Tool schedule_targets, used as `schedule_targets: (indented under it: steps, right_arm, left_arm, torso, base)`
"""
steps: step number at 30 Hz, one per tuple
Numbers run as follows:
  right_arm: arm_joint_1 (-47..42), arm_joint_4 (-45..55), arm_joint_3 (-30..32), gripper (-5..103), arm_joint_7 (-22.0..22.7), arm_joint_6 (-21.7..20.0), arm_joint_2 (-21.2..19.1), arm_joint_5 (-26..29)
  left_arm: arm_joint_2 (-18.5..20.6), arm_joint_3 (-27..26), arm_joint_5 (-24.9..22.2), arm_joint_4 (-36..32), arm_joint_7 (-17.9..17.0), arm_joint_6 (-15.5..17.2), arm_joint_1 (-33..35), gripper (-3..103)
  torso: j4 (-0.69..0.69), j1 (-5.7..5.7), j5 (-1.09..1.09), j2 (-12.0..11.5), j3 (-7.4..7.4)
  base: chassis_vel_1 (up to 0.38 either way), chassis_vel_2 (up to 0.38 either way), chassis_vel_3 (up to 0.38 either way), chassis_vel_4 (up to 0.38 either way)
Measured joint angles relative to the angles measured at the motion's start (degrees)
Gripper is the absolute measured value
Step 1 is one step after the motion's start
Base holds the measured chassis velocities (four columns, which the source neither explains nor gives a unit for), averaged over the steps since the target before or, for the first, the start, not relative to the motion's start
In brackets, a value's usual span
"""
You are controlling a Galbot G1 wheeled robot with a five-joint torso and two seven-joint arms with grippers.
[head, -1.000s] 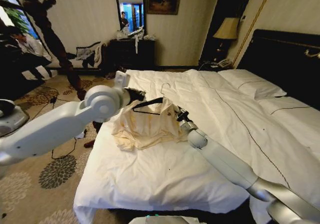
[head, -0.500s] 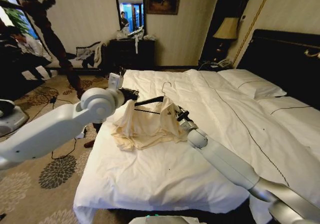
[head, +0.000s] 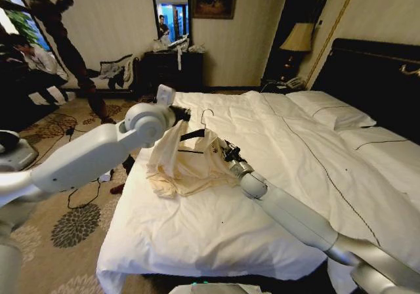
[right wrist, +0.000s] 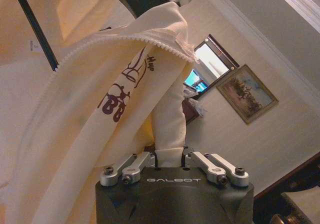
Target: Pick up the clothes from the bed and hang them on the clothes hanger.
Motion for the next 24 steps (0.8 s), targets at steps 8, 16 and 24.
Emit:
schedule_targets:
  steps: [8, 16, 24]
  right_arm:
    - [1.1, -2.3, -1.1, 19, 0.1, 0.0, 1.9, -0.6]
    - [2.2, -1.8, -2.1, 19, 0.8, -1.2, 2.7, 0.1]
    - [2.5, -2.1, -0.7, 19, 1.7, -1.6, 2.4, 2.3]
  left_arm:
    - [-3.9, 2.6, -0.7, -0.7, -0.2, -0.1, -2.3, 1]
    - [-3.5, 7.9, 4.4, -0.1, 8.3, -1.4, -4.7, 1]
    - [3.4, 9.5, 4.8, -9.6, 8.8, -0.9, 0.4, 1]
  torso:
    - [-0.05, 0.0, 0.03, 0.0, 0.0]
    - [-0.01, 0.0, 0.01, 0.0, 0.0]
    - [0.0, -0.01, -0.01, 0.0, -0.01]
  base:
    - [0.0, 0.0, 0.0, 0.0]
    - [0.0, 0.0, 0.0, 0.0]
    - [0.0, 0.0, 0.0, 0.0]
